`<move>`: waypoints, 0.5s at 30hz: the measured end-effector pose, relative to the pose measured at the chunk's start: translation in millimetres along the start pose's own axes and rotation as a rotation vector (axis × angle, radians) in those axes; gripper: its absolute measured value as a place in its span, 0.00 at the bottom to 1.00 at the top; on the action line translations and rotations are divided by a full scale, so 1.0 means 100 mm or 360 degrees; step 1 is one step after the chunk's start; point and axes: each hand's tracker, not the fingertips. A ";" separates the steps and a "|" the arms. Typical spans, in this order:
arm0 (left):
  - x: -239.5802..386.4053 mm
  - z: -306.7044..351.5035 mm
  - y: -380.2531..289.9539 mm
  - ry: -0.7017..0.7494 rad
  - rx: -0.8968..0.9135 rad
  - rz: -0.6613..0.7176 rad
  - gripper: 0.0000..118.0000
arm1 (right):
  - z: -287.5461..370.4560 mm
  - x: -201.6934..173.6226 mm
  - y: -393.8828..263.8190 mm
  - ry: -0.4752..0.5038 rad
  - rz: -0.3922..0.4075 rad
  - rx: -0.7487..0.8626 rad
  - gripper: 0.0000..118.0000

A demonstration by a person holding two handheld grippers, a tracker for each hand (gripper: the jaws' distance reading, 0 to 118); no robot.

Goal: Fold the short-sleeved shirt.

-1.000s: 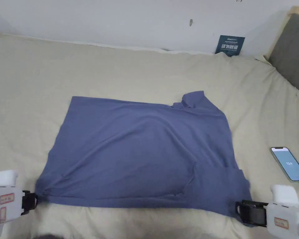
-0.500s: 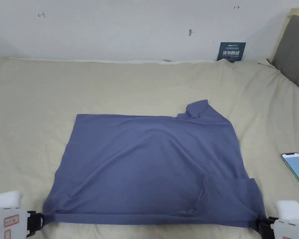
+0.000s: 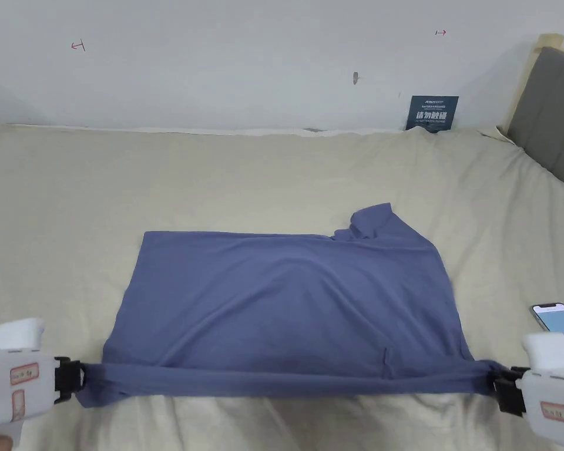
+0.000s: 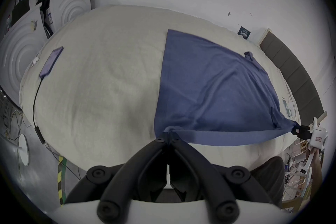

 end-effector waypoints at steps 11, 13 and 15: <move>0.24 -0.72 1.00 0.0060 -0.0013 -0.0030 0.00 | -0.83 0.00 1.20 -0.0083 0.0059 -0.0067 0.04; 0.24 -0.93 1.10 0.0072 -0.0049 0.0004 0.00 | -1.04 0.00 1.33 -0.0099 0.0071 -0.0129 0.04; 0.26 -1.12 1.18 0.0093 -0.0082 -0.0009 0.00 | -1.23 0.03 1.39 -0.0097 0.0045 -0.0170 0.04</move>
